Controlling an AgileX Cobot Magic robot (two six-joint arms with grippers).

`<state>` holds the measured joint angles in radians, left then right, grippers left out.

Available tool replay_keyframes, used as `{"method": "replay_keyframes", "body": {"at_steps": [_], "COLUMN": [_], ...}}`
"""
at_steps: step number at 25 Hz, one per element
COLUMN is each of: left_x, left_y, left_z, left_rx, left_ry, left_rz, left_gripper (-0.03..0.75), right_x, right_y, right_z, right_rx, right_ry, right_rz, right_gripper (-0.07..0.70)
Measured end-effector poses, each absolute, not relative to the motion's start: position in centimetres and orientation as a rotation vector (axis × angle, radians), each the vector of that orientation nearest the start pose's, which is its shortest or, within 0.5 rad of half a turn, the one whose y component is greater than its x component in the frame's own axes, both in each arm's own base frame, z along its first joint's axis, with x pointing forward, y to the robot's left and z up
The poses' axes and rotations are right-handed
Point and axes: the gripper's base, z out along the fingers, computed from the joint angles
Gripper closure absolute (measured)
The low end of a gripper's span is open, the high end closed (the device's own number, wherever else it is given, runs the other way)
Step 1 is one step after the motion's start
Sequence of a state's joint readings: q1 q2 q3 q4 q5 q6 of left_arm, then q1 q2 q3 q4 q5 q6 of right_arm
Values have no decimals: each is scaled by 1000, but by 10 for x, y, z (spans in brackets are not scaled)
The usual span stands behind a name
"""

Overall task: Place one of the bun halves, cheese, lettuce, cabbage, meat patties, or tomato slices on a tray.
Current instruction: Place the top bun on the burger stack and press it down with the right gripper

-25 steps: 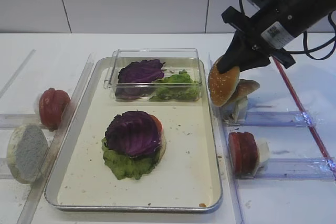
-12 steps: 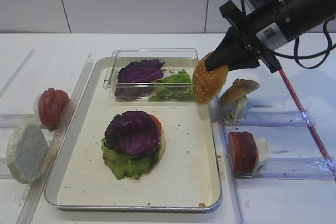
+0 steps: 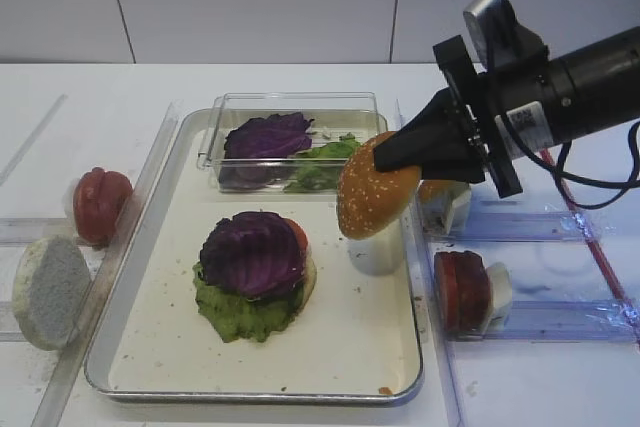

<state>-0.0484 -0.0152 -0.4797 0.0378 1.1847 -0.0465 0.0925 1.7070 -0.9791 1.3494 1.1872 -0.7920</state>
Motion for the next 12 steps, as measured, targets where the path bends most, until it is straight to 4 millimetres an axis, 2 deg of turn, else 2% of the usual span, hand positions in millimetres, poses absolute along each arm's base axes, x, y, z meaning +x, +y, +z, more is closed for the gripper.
{"method": "replay_keyframes", "body": {"at_steps": [7, 12], "left_x": [-11, -11], "left_y": [4, 4], "left_z": [262, 262], "left_rx": [-2, -2], "left_ry": [2173, 2173], "left_rz": [-8, -8], "left_gripper": [287, 287], "right_x": [286, 286], "right_y": [110, 112], "right_z": [215, 215], "right_rx": [-90, -74], "right_ry": [2451, 2431], "right_rz": [1664, 1677], "right_gripper": [503, 503]}}
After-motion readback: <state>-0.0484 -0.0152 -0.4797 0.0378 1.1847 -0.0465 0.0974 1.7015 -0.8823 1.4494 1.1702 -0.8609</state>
